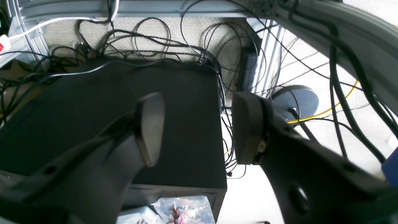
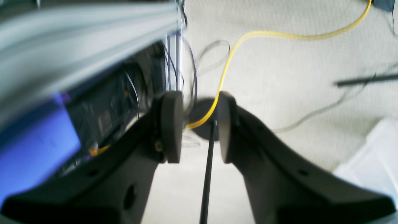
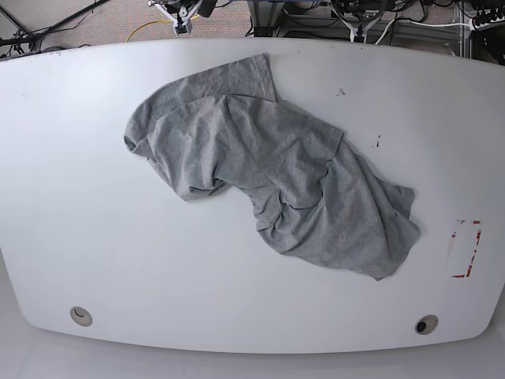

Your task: Fold the T-shirt properly

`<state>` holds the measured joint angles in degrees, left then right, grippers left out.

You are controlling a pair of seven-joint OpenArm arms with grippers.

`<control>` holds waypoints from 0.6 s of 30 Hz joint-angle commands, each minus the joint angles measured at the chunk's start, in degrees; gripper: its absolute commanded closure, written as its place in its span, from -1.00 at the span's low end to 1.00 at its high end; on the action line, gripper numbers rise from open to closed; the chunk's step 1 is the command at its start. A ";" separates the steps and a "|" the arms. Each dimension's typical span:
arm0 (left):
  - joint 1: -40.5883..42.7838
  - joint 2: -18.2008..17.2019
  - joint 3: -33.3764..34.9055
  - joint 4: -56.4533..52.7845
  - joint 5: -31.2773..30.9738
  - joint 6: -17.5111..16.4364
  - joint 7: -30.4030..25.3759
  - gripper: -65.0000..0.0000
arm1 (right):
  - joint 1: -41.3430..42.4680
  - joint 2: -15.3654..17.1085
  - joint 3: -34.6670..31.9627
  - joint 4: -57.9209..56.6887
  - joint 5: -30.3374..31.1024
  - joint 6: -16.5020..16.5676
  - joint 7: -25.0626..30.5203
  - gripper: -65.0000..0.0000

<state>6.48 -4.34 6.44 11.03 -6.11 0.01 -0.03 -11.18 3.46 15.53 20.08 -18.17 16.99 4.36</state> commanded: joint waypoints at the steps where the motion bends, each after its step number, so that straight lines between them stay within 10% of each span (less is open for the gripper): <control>1: -0.02 -0.28 0.02 0.01 -0.09 0.03 -0.36 0.00 | 0.15 0.10 0.08 0.28 0.28 0.46 1.40 0.43; 18: 5.61 -0.54 -0.41 0.45 -0.44 0.03 -11.88 0.00 | -2.23 0.18 0.51 1.07 0.46 0.46 3.33 0.44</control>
<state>10.46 -4.49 6.04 11.49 -6.52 0.01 -10.26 -11.68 3.38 15.92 20.64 -17.76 17.10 6.59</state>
